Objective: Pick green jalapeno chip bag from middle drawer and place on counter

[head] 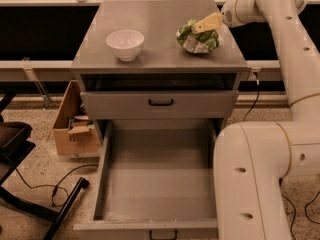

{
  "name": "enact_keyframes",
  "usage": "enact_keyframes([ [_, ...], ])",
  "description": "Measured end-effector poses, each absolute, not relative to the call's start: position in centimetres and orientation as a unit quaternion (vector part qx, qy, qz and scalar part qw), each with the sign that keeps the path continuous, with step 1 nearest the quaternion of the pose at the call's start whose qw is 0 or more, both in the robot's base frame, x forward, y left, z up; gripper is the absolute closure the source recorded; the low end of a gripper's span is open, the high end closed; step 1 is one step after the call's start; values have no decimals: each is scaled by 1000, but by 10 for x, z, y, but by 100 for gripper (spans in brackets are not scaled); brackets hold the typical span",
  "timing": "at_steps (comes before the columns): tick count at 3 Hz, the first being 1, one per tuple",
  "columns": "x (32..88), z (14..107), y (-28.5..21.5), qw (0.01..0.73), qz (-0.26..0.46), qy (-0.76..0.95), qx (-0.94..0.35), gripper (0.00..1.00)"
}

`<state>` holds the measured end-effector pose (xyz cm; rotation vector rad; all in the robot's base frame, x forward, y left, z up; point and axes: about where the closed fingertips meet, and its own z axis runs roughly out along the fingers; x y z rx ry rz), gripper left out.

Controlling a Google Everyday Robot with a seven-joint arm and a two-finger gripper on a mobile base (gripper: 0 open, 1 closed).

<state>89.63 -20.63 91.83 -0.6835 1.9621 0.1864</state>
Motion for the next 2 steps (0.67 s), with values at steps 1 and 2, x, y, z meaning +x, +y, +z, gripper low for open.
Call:
enact_keyframes([
  [1, 888, 925, -214, 493, 66, 820, -283, 0],
  [2, 866, 946, -232, 470, 39, 835, -282, 0],
])
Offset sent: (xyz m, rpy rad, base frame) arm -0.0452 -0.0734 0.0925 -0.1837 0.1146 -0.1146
